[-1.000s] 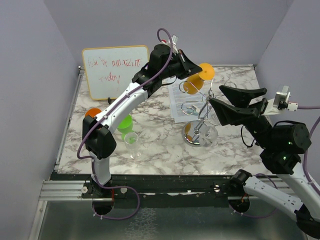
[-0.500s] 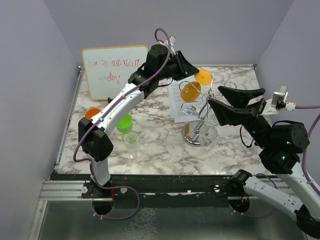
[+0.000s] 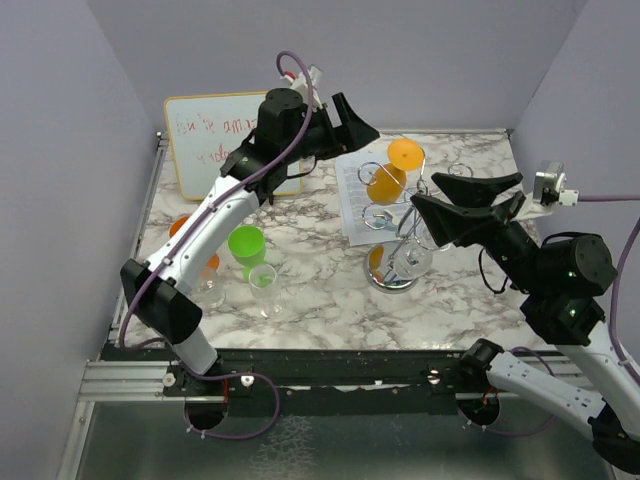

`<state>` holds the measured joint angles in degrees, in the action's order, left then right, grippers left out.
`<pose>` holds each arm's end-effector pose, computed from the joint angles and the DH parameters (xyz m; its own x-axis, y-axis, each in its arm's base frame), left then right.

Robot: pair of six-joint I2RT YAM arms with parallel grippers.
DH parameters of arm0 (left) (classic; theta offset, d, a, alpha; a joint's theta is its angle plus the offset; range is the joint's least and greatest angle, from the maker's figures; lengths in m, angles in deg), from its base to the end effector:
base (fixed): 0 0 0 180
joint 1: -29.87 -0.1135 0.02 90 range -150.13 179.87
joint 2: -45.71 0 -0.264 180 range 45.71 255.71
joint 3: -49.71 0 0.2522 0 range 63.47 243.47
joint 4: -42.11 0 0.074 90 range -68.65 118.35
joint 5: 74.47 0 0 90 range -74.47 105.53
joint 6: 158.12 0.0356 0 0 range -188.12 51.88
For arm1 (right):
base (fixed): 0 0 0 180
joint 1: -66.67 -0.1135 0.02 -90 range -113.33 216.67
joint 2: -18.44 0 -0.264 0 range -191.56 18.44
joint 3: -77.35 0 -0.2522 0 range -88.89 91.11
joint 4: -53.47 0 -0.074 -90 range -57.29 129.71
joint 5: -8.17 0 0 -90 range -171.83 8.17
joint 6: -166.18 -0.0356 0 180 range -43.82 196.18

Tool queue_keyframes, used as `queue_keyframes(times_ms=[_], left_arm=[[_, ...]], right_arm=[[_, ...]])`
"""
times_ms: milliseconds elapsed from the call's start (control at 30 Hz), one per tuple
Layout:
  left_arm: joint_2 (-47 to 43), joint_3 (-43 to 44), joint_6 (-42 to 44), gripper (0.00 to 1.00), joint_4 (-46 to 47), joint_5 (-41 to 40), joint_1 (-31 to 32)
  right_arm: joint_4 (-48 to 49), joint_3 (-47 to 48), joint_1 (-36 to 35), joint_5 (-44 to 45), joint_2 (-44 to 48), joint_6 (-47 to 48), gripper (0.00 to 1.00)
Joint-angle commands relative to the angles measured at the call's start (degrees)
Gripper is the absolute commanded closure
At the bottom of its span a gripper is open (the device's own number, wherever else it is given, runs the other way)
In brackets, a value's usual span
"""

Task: Place the wine glass upside down on the wine glass rack

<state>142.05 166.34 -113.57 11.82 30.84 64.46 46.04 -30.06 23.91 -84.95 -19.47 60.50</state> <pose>0.3177 -0.2305 0.4445 -0.6430 -0.3915 -0.6582 0.4324 0.5237 -0.7340 0.0842 0.0805 0.4694 0.1308 0.4886 -0.8627 -0.7778 0.5902 0.2163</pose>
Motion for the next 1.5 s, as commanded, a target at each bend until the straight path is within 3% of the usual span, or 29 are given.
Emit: queue_keyframes(times_ms=[0, 67, 300, 433, 667, 1067, 1333, 1467], left_arm=[[-7.58, -4.78, 9.26, 0.09, -1.57, -1.73, -3.6], [-10.86, -7.48, 12.6, 0.02, -2.9, -3.26, -4.78], [-24.09, -18.32, 24.61, 0.01, -13.29, -13.67, -5.58], [-29.36, -22.53, 26.85, 0.1, -24.32, -20.75, -5.58], [-34.43, -32.2, 23.35, 0.27, -32.22, -26.84, -5.58], [-27.41, -39.23, 19.88, 0.41, -26.69, -25.2, -5.58], [-20.74, -38.69, 21.24, 0.64, -25.14, -26.42, -6.52], [-18.96, -37.06, 22.58, 0.94, -25.04, -26.2, -6.73]], right_arm=[[-11.49, 5.81, -0.3, 4.15, -2.44, -0.52, 0.32], [-15.33, 8.31, -0.3, 5.24, -4.0, -0.86, 0.32], [-33.79, 22.07, -0.3, 3.58, -14.66, 0.91, 0.32], [-41.58, 30.78, -0.3, 1.66, -22.03, 0.67, 0.37], [-39.97, 34.69, -0.3, -4.71, -29.94, 1.35, 0.38], [-32.28, 33.43, -0.3, -5.75, -33.06, -1.08, 0.4], [-25.82, 29.54, -0.3, -7.51, -31.89, -2.63, 0.39], [-24.48, 27.75, -0.3, -5.33, -30.49, -3.66, 0.39]])
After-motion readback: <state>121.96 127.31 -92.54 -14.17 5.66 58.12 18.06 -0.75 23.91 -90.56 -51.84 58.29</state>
